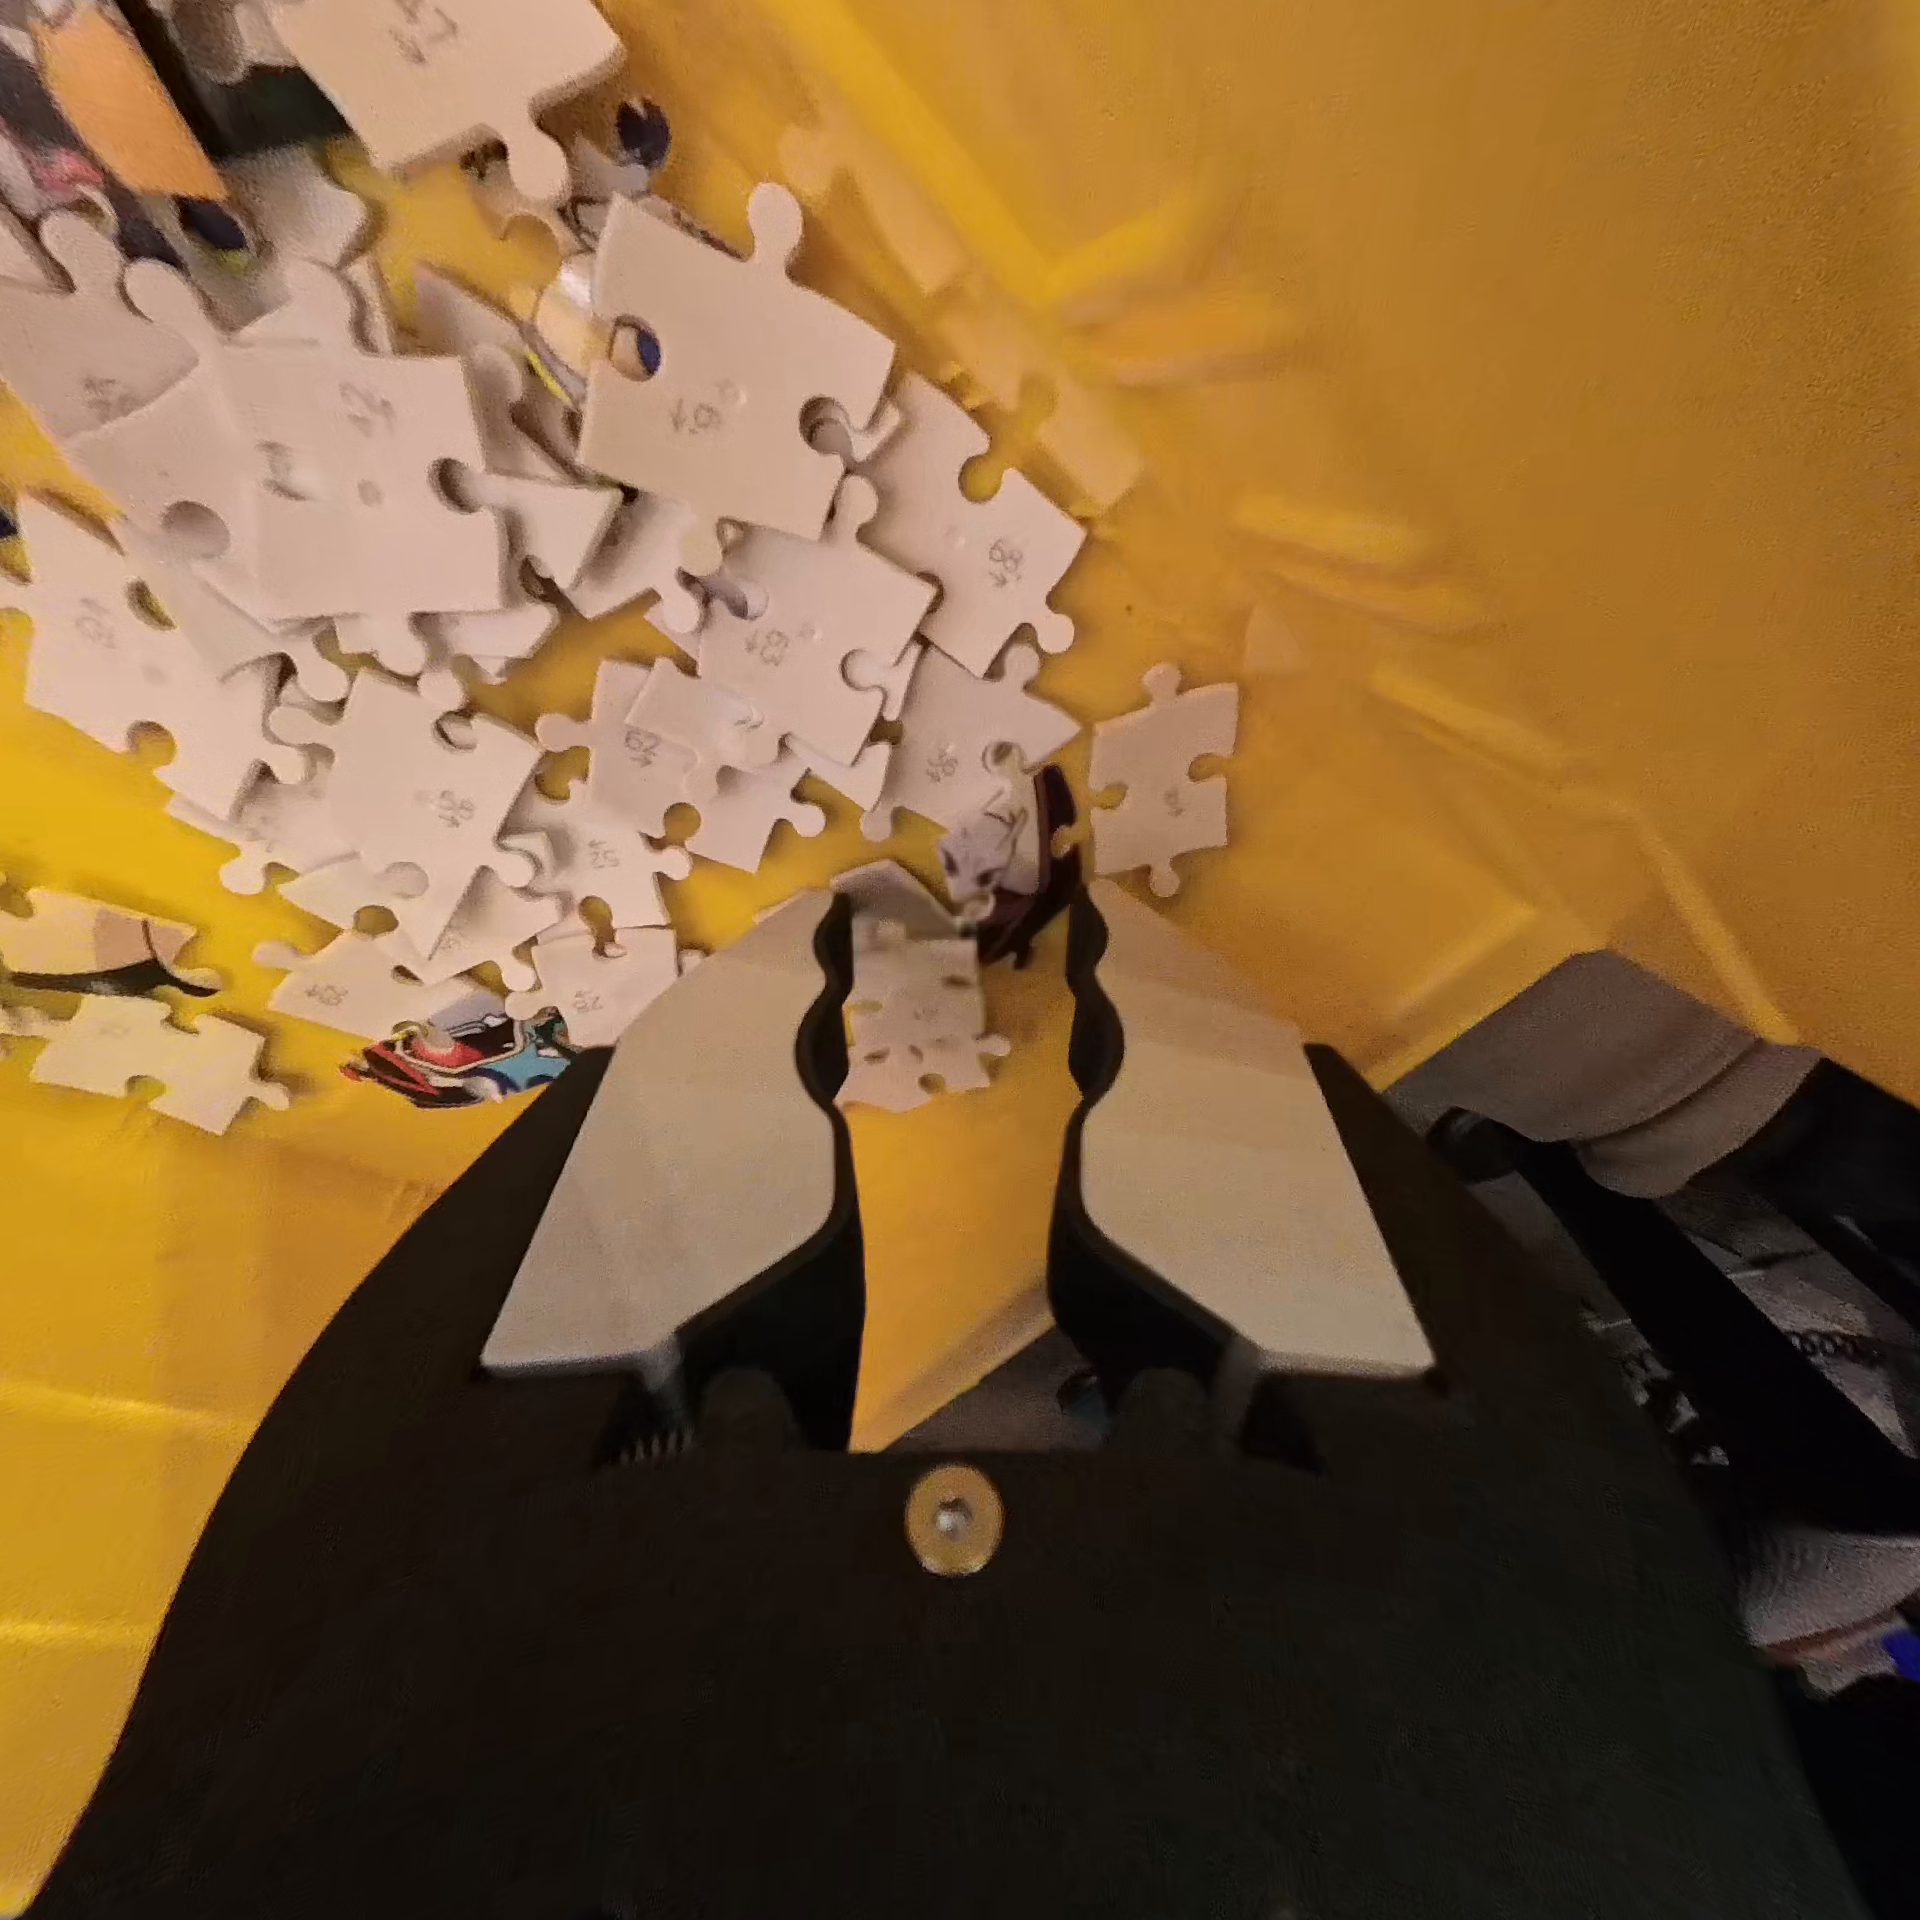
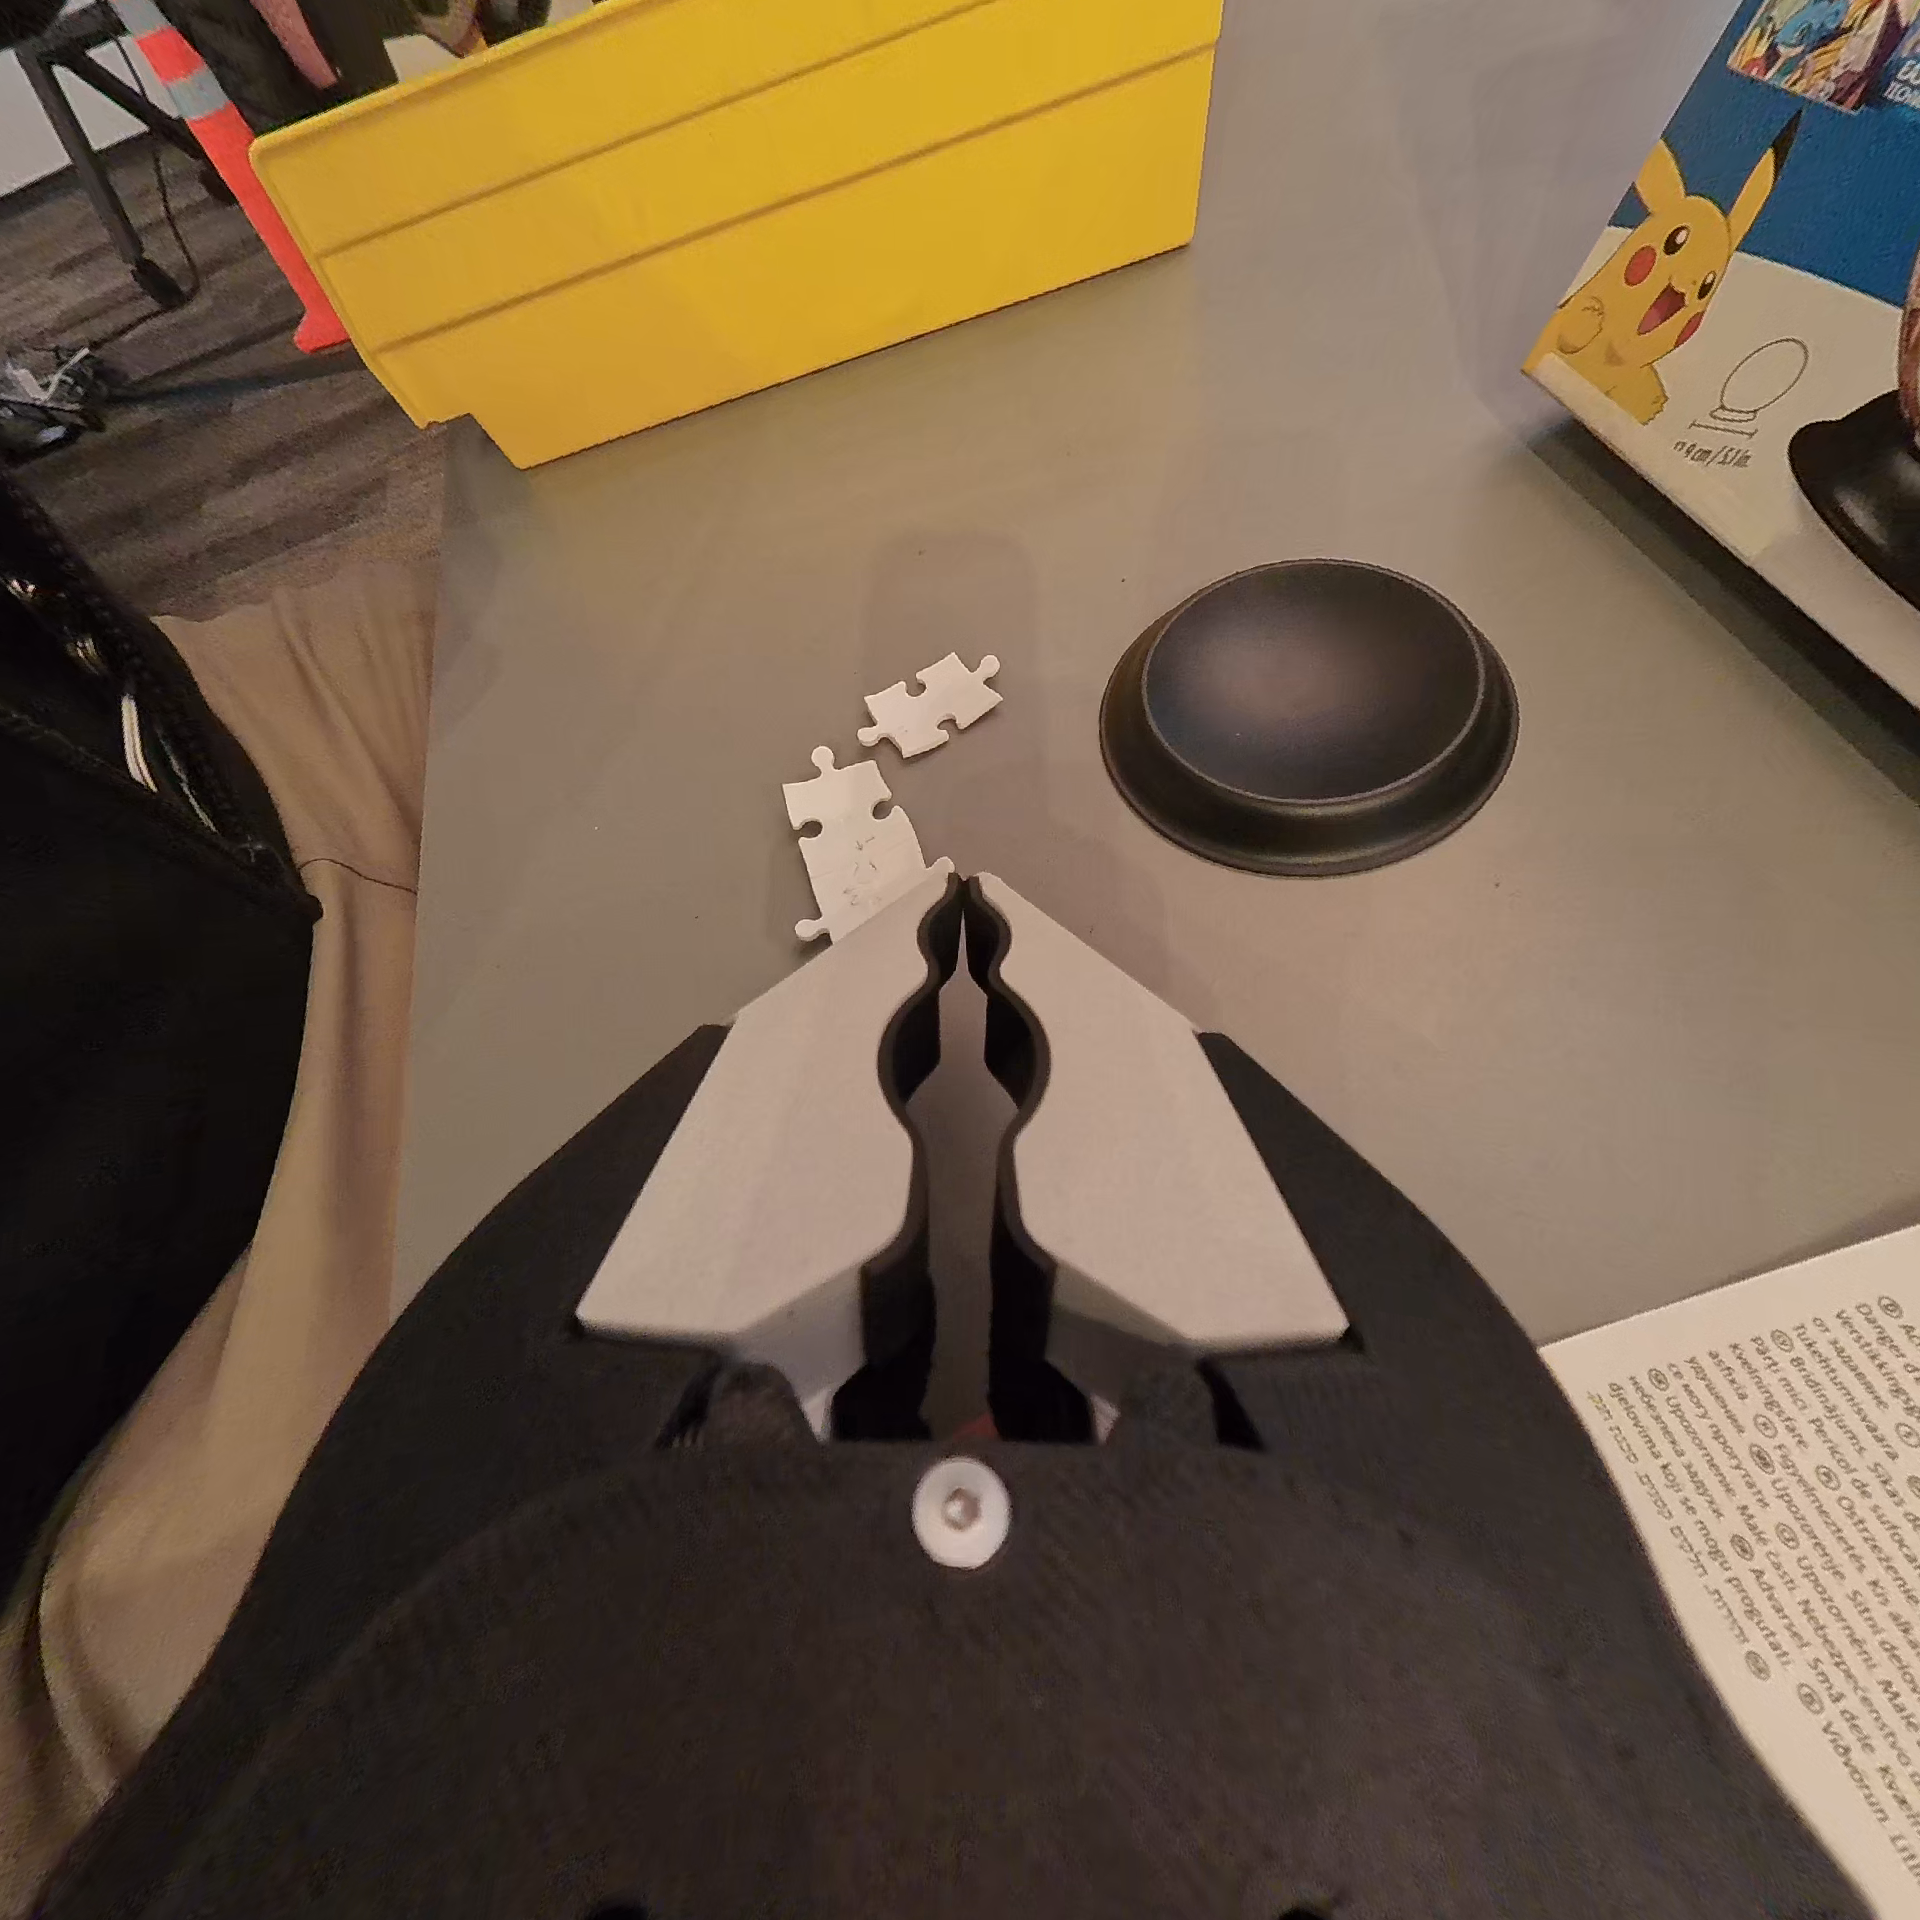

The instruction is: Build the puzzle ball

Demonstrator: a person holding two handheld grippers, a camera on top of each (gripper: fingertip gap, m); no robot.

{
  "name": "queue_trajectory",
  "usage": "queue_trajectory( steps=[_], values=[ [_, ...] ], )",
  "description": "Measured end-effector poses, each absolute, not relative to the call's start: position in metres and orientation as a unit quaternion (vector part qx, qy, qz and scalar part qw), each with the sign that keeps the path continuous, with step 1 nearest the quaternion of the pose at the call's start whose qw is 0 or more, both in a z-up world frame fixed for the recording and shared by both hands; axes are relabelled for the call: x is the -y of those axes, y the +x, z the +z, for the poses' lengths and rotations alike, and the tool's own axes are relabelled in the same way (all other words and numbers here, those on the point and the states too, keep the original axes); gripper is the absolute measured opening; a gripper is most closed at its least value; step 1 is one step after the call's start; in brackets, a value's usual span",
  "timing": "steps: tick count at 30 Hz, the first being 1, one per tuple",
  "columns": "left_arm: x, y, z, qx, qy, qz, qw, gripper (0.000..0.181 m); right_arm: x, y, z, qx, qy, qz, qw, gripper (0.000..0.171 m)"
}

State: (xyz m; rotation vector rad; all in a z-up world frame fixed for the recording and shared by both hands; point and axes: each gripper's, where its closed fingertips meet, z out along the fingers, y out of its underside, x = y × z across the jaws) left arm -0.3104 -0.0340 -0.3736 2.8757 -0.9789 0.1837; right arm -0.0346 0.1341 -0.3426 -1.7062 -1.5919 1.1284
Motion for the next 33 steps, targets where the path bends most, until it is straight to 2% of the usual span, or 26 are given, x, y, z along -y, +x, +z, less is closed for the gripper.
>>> queue_trajectory(
  steps=[3,8,13,23,26,29,33],
  values=[
    [0.034,-0.306,-0.374,0.321,0.943,0.073,0.049,0.019,-0.134,-0.035,-0.343,0.591,-0.634,0.419,0.271,0.000],
    [0.033,-0.305,-0.371,0.333,0.940,0.057,0.040,0.016,-0.134,-0.035,-0.342,0.590,-0.633,0.421,0.270,0.000],
    [0.022,-0.313,-0.357,0.314,0.949,0.038,-0.003,0.002,-0.134,-0.035,-0.342,0.590,-0.634,0.421,0.270,0.000],
    [0.017,-0.343,-0.338,0.299,0.951,-0.036,-0.064,0.002,-0.135,-0.035,-0.343,0.590,-0.634,0.420,0.270,0.000],
    [0.023,-0.350,-0.348,0.294,0.953,-0.049,-0.045,0.002,-0.134,-0.035,-0.343,0.590,-0.634,0.420,0.270,0.000],
    [0.032,-0.343,-0.358,0.304,0.952,-0.027,-0.025,0.018,-0.134,-0.035,-0.343,0.591,-0.634,0.419,0.271,0.000],
    [0.029,-0.337,-0.349,0.281,0.958,0.008,-0.060,0.021,-0.134,-0.035,-0.343,0.590,-0.634,0.420,0.271,0.000]
  ],
)
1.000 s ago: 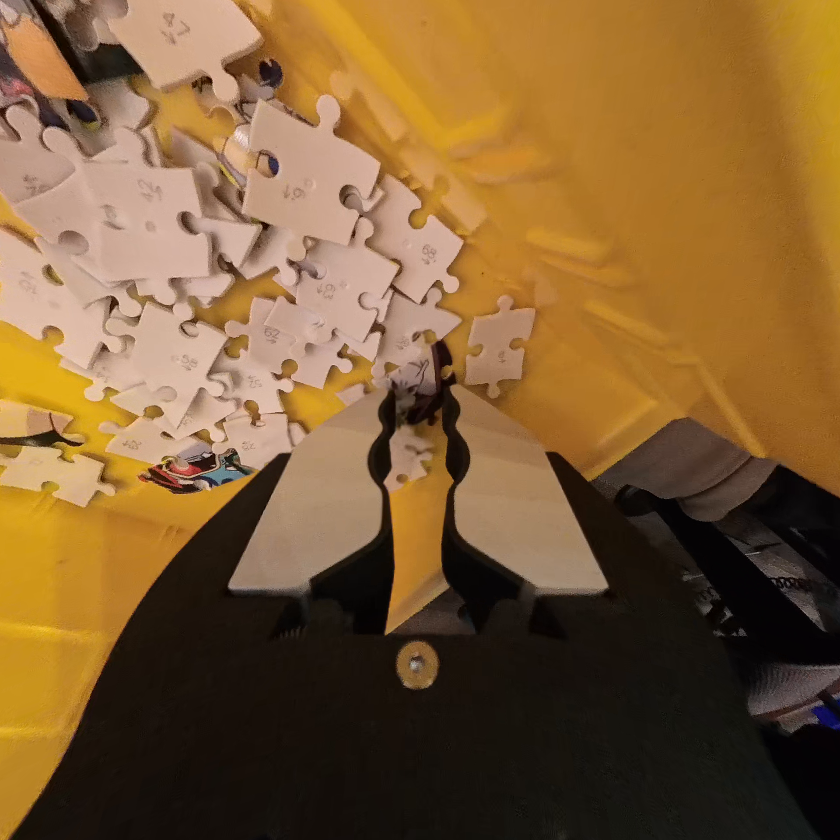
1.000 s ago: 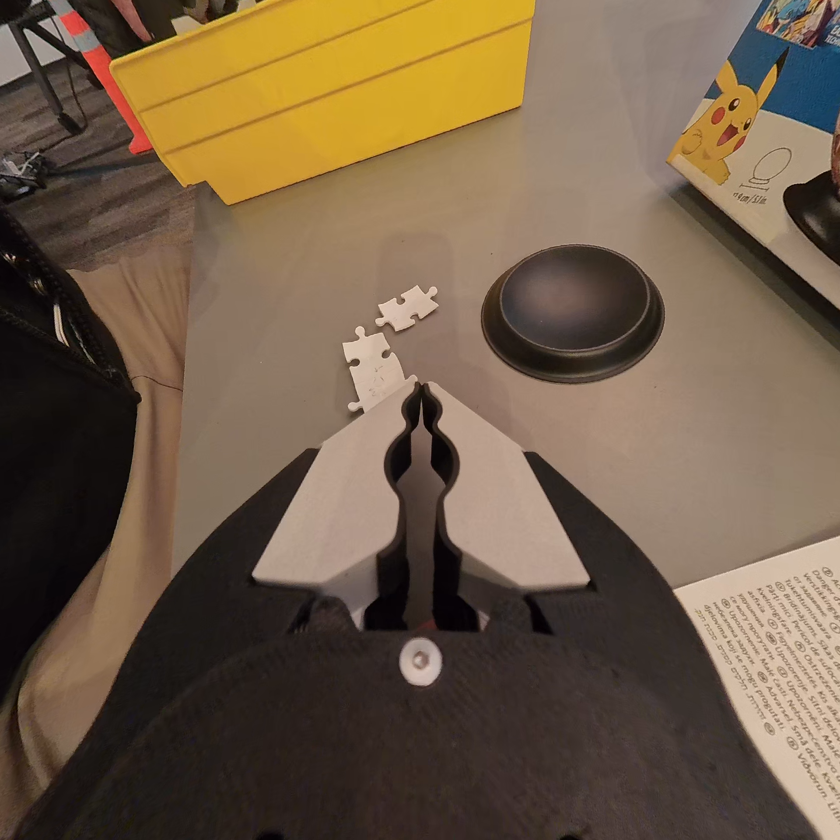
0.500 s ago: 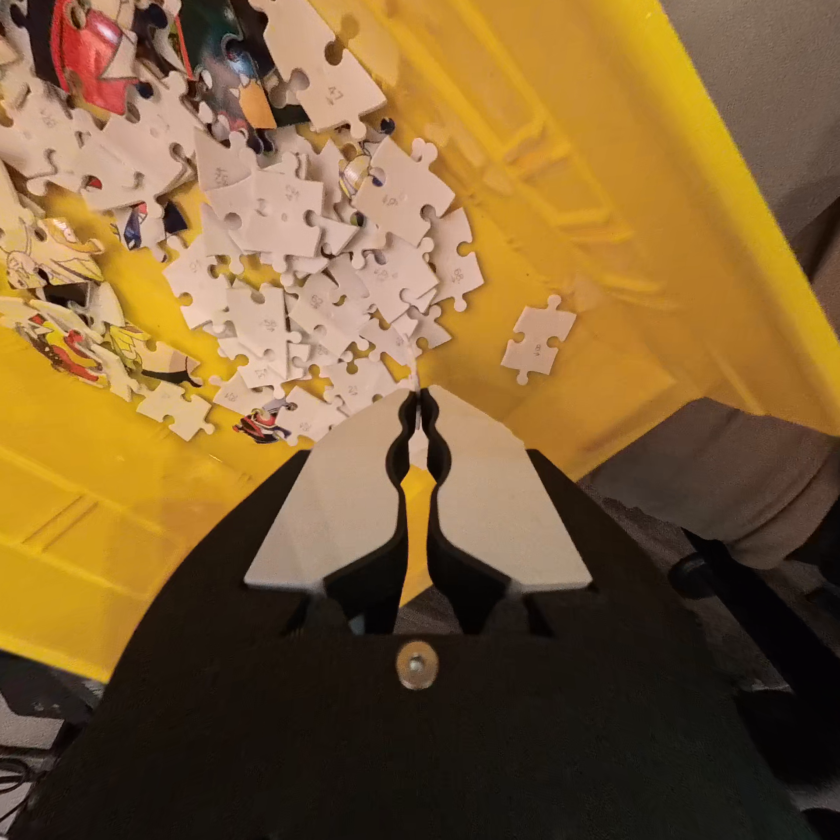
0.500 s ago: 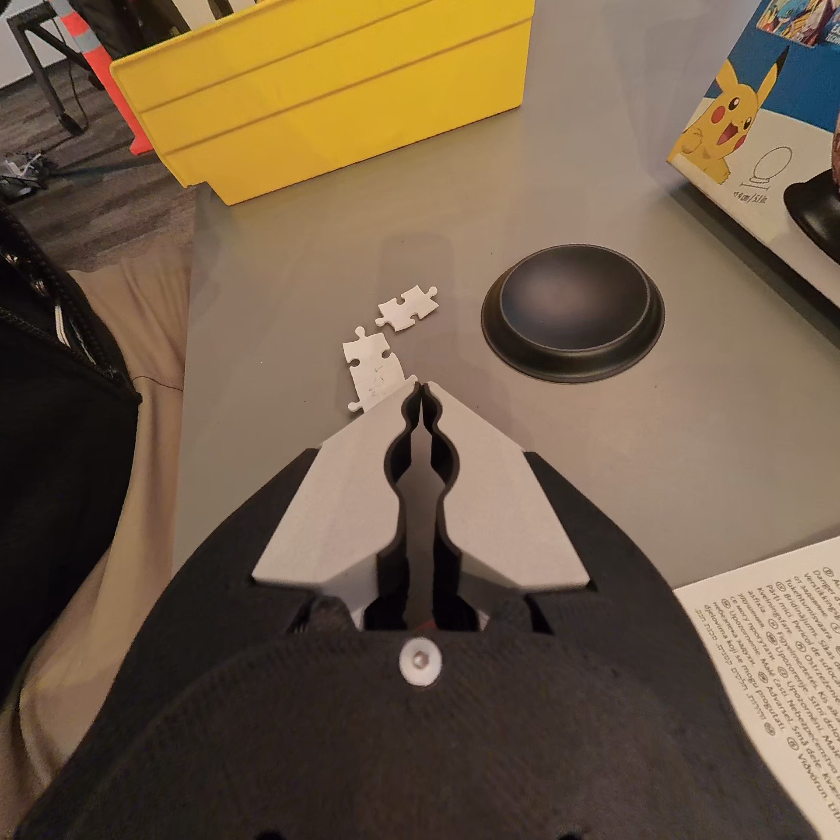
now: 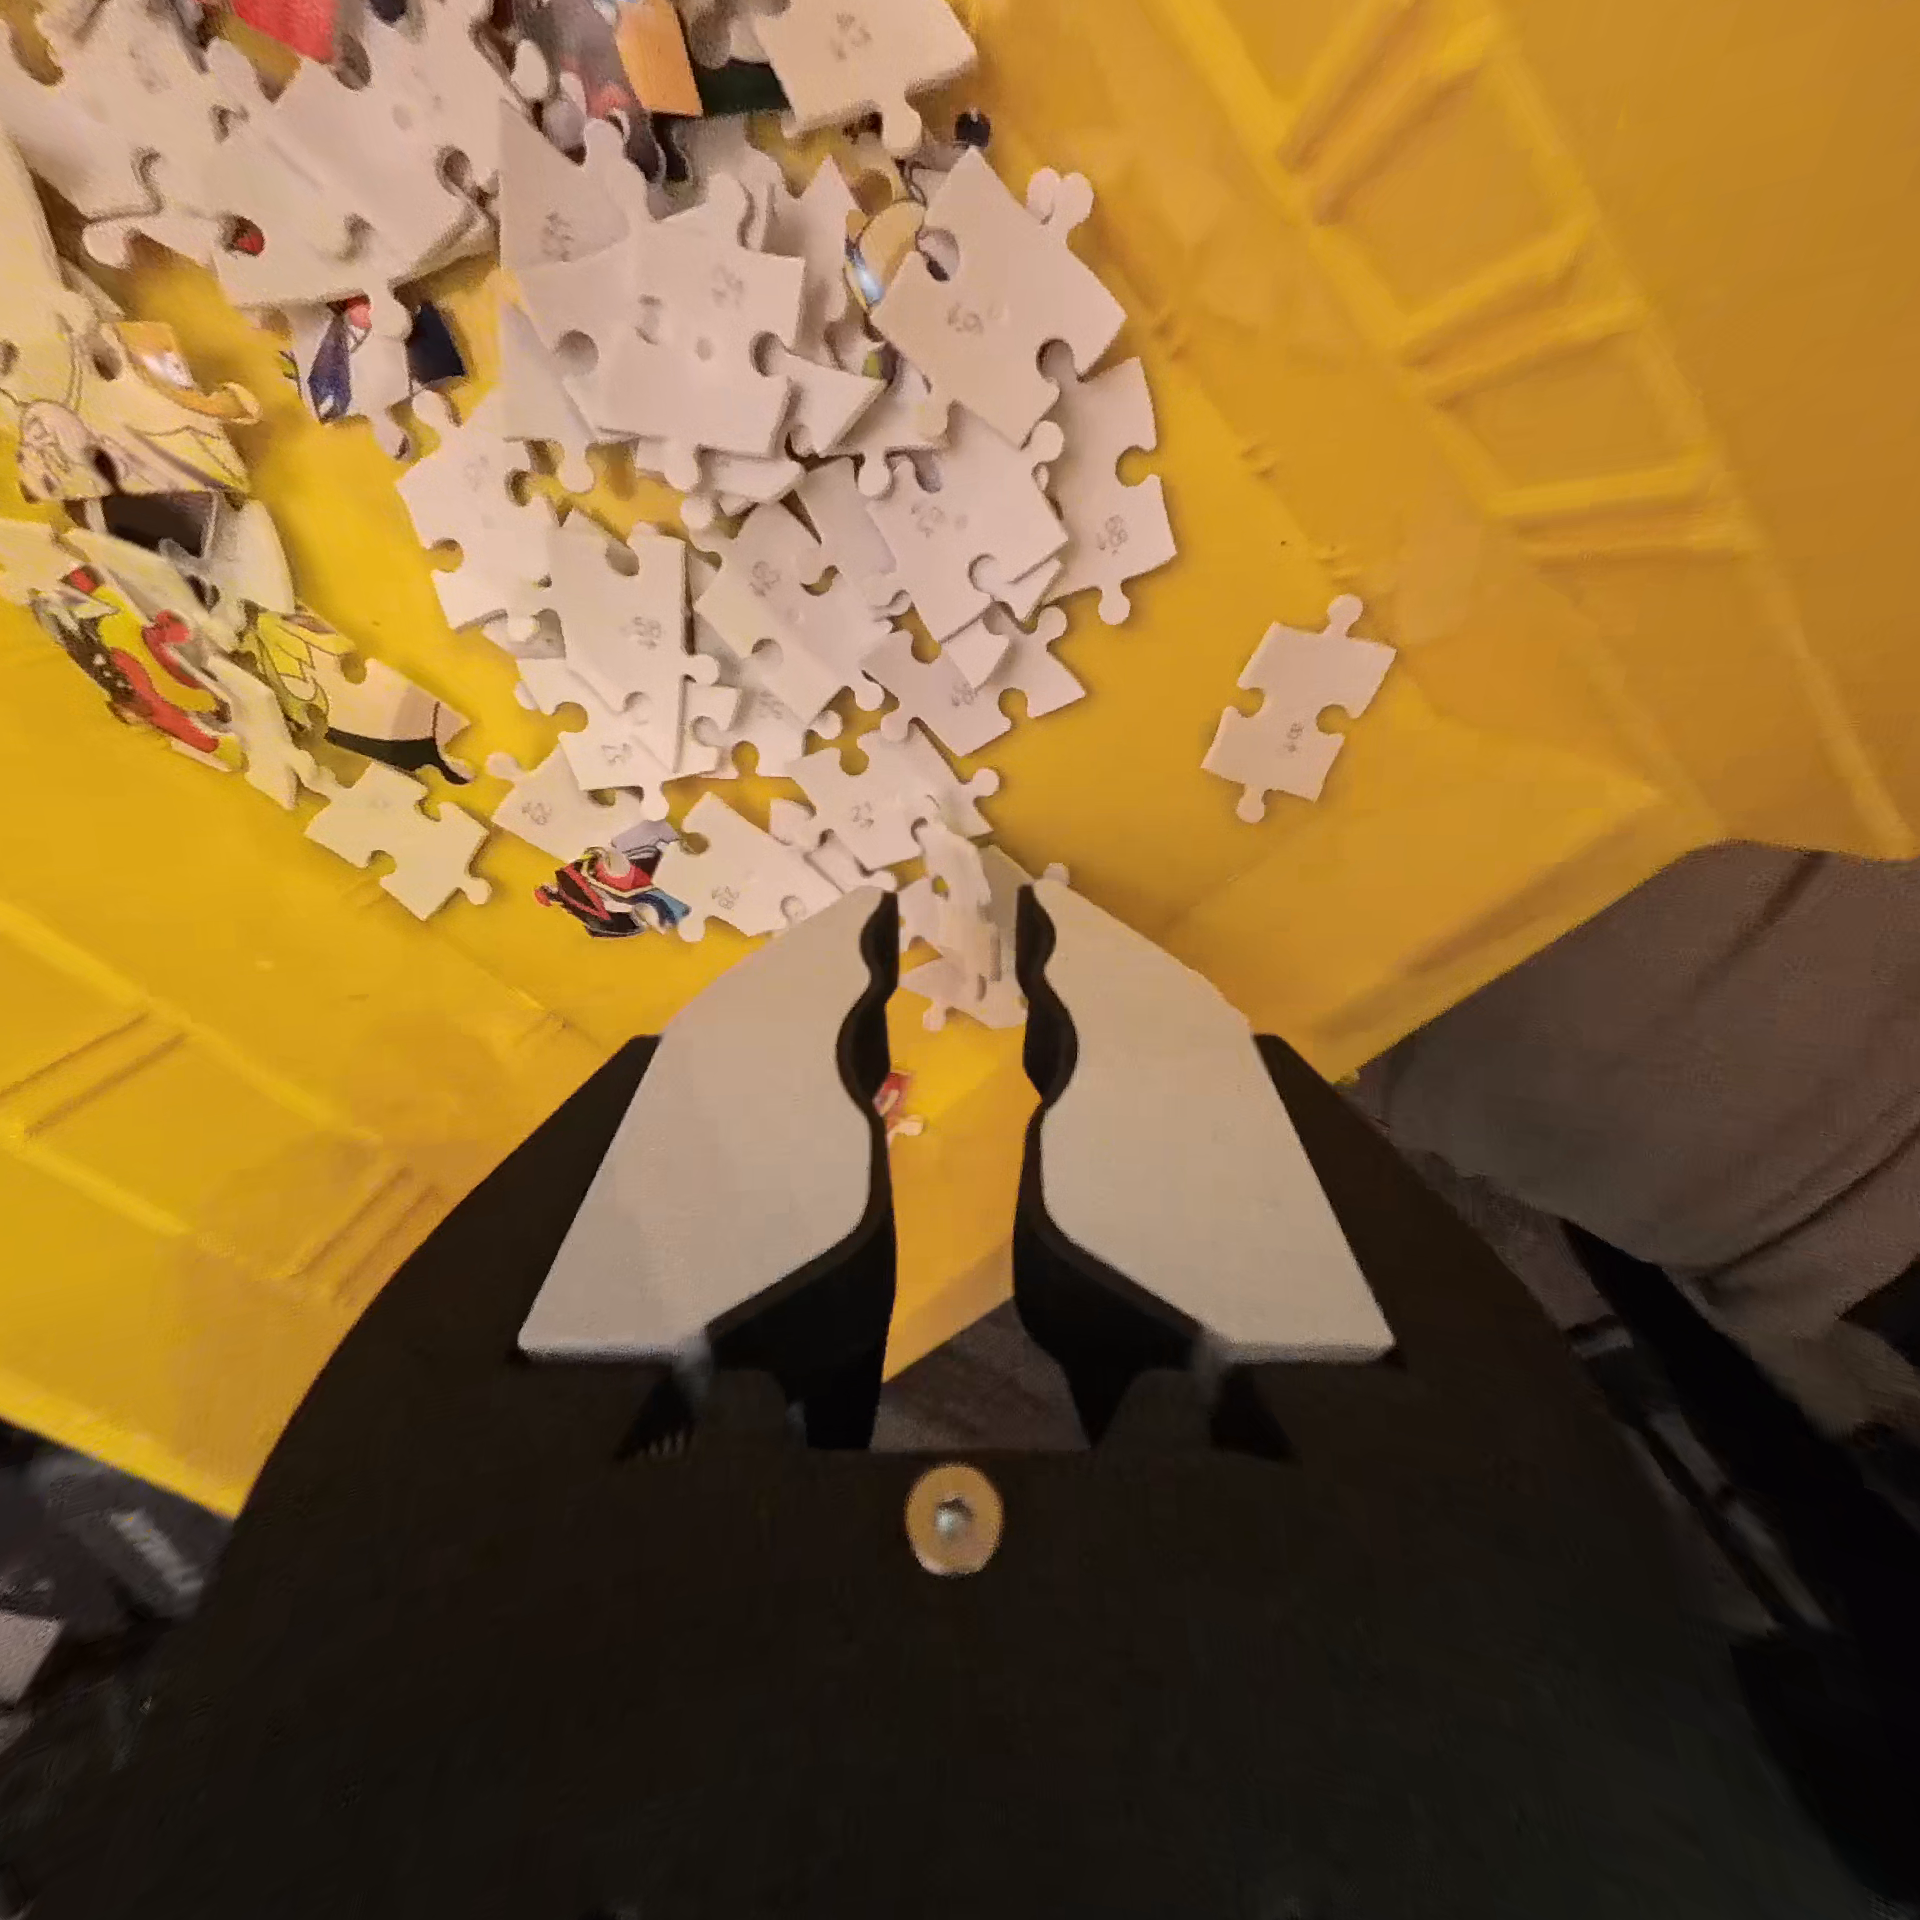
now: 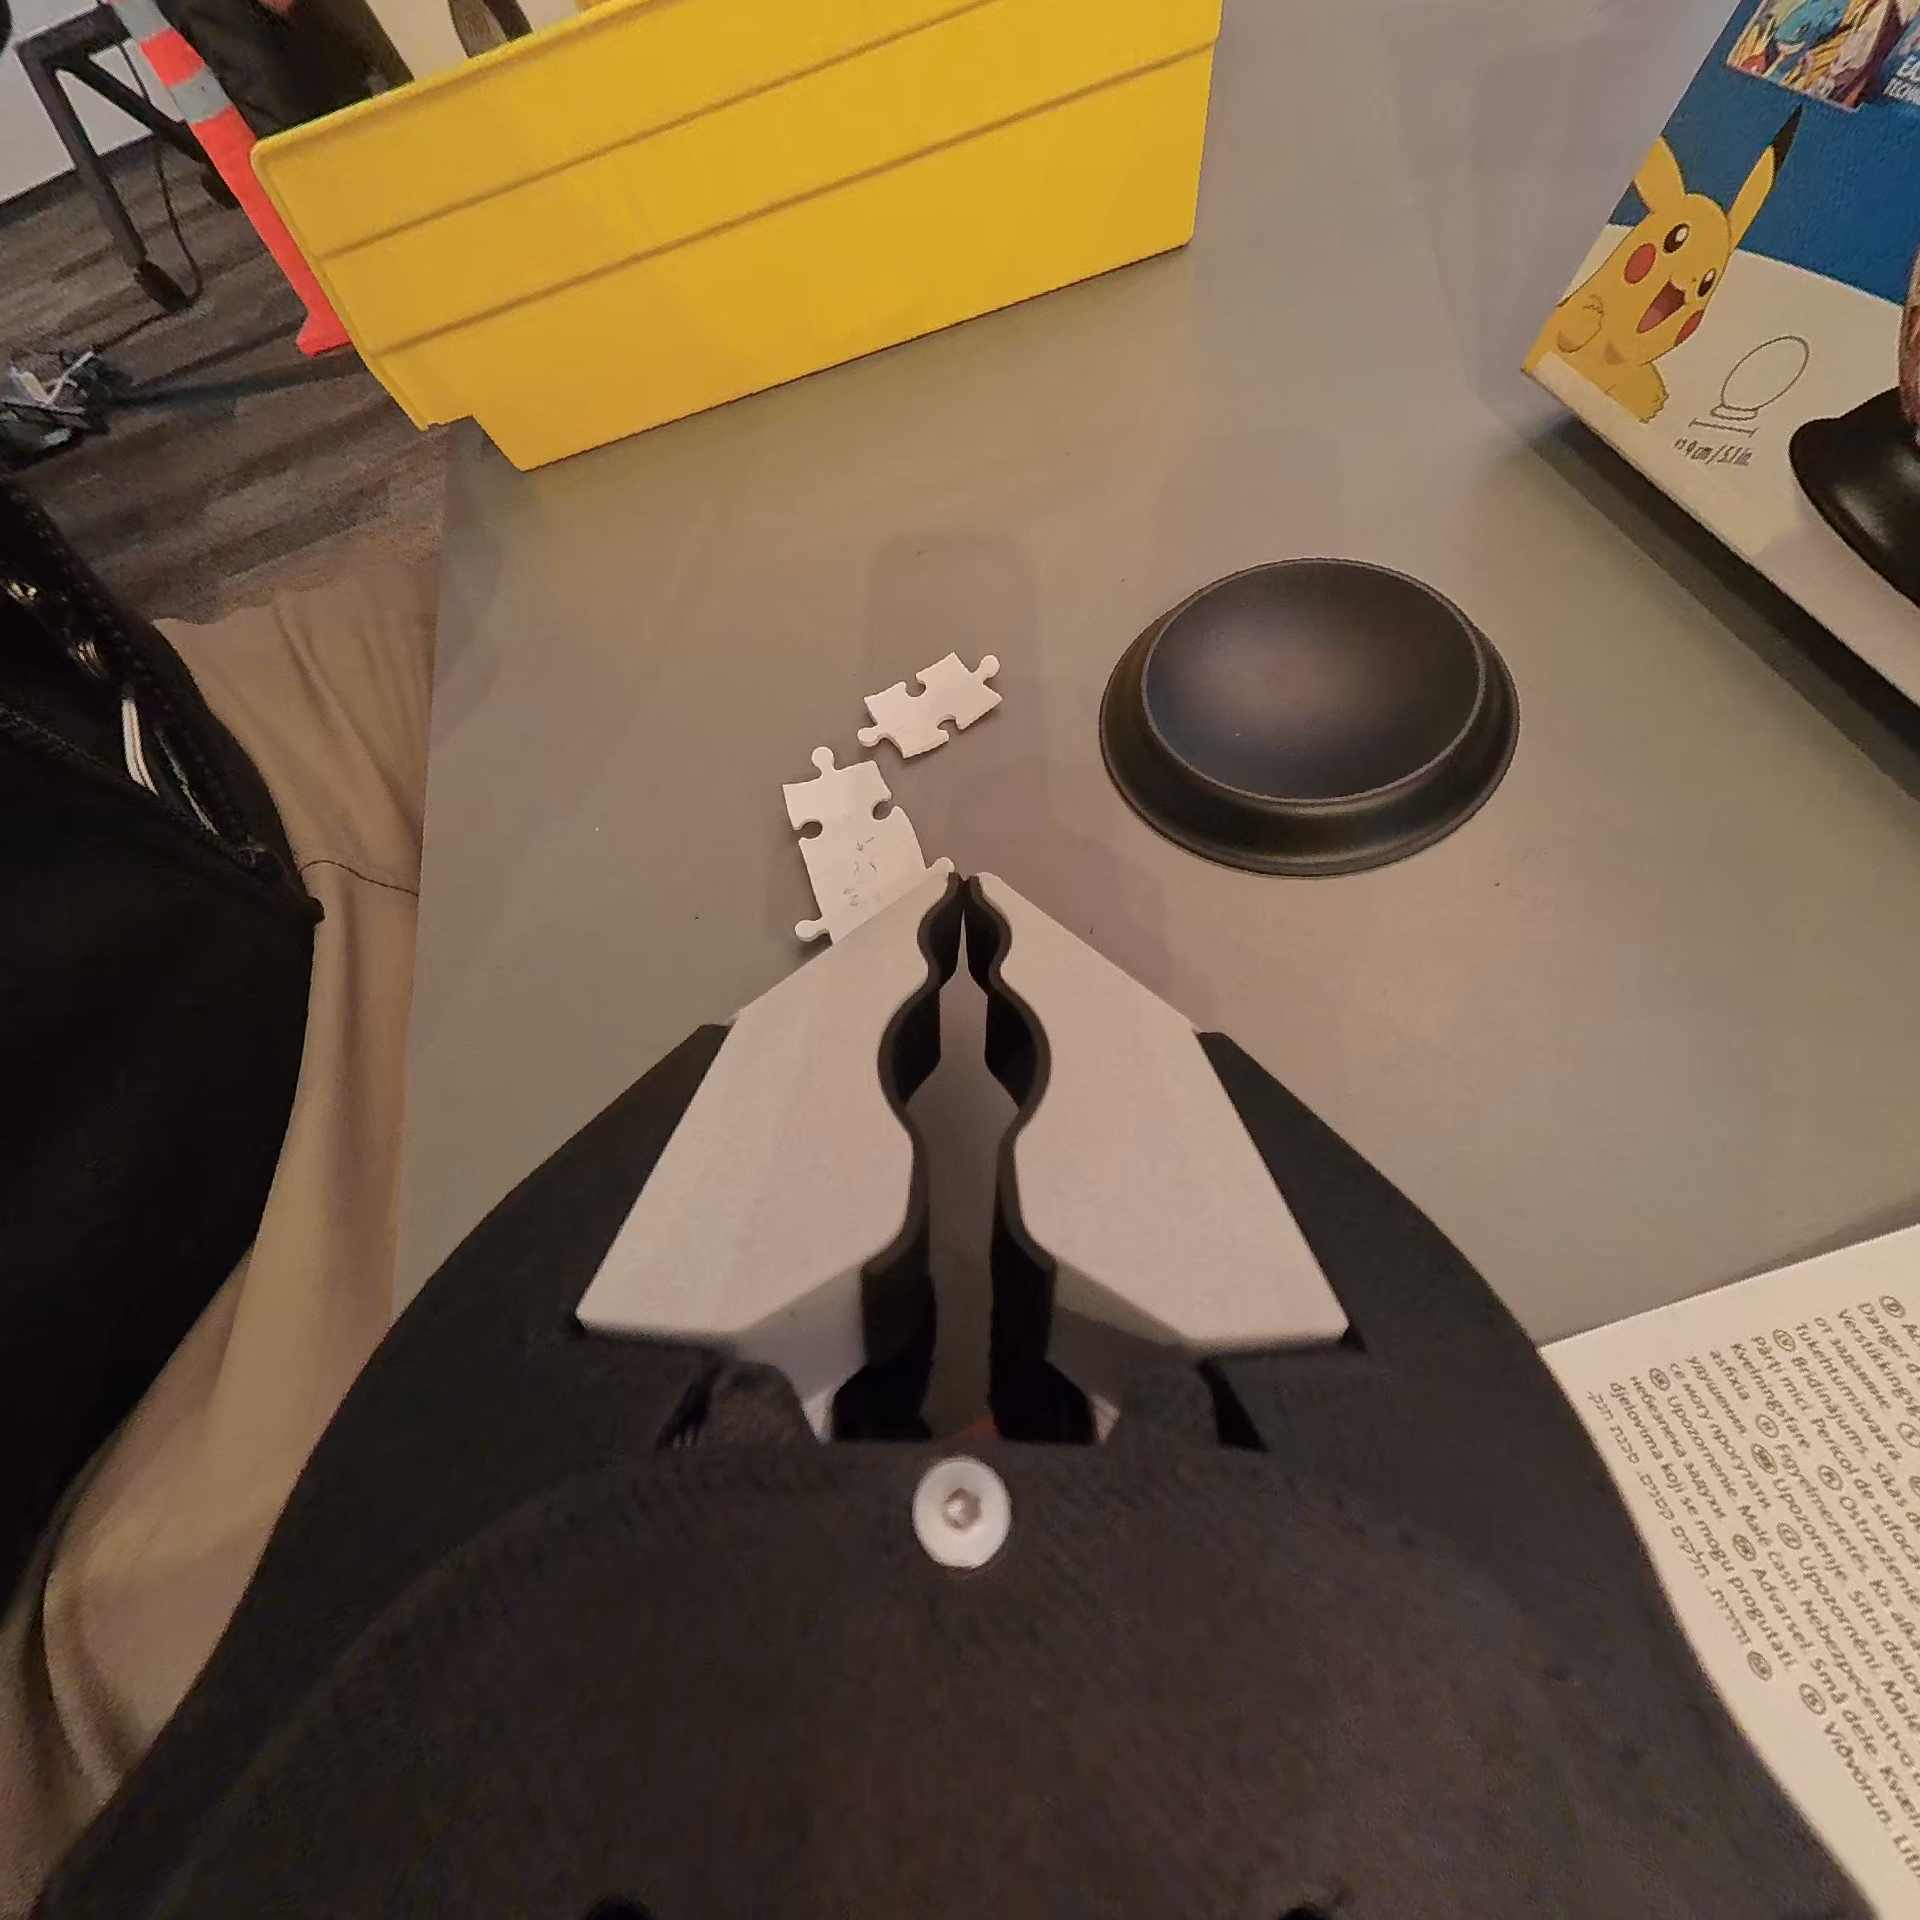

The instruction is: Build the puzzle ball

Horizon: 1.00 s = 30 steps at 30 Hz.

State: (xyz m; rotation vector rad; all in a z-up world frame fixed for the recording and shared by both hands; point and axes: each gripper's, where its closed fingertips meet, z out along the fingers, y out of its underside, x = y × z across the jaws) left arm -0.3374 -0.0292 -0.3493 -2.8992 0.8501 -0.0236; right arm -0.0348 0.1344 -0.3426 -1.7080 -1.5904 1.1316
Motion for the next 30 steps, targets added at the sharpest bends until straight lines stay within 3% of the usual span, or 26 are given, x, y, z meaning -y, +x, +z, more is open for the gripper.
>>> queue_trajectory(
  steps=[11,19,30],
  values=[
    [0.027,-0.360,-0.311,-0.202,-0.966,-0.044,0.154,0.024,-0.134,-0.035,-0.343,0.590,-0.634,0.420,0.270,0.000],
    [0.040,-0.341,-0.358,-0.231,-0.969,-0.056,0.064,0.028,-0.135,-0.035,-0.343,0.591,-0.635,0.417,0.270,0.000],
    [0.035,-0.358,-0.336,-0.194,-0.973,-0.055,0.111,0.029,-0.135,-0.035,-0.343,0.589,-0.636,0.420,0.268,0.000]
  ],
)
